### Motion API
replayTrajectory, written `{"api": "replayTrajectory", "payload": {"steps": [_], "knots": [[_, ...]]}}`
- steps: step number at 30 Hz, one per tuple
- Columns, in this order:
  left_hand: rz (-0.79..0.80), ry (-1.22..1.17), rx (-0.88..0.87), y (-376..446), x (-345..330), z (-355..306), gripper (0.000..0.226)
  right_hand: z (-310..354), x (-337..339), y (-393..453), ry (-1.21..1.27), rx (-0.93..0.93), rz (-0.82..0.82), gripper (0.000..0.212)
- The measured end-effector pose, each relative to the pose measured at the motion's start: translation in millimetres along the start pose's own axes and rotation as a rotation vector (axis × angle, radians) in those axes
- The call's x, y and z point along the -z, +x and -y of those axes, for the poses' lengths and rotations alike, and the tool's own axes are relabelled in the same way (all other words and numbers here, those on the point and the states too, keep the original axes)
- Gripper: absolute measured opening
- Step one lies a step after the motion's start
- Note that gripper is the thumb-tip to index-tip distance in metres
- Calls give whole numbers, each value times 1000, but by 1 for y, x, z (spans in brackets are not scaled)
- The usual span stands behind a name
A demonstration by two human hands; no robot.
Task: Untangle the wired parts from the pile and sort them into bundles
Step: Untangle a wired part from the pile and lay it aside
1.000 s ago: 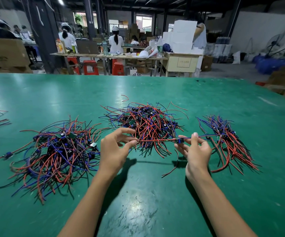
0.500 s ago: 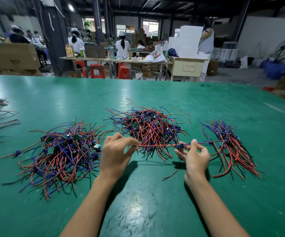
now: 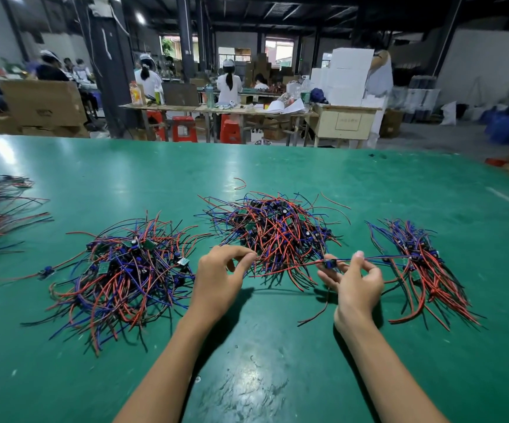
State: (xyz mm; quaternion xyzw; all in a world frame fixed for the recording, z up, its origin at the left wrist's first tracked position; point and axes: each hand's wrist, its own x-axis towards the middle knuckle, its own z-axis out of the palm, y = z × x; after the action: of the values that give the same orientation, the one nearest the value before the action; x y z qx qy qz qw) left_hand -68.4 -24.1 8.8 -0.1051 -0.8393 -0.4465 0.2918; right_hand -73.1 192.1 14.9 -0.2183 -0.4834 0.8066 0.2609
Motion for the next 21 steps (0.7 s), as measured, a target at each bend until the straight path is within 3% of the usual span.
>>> {"api": "replayTrajectory", "payload": {"steps": [14, 21], "knots": [[156, 111, 95, -3, -2, 2, 14, 7, 8, 0, -72, 43, -44, 17], [199, 128, 108, -4, -2, -1, 15, 11, 8, -10, -173, 128, 51, 19]]}}
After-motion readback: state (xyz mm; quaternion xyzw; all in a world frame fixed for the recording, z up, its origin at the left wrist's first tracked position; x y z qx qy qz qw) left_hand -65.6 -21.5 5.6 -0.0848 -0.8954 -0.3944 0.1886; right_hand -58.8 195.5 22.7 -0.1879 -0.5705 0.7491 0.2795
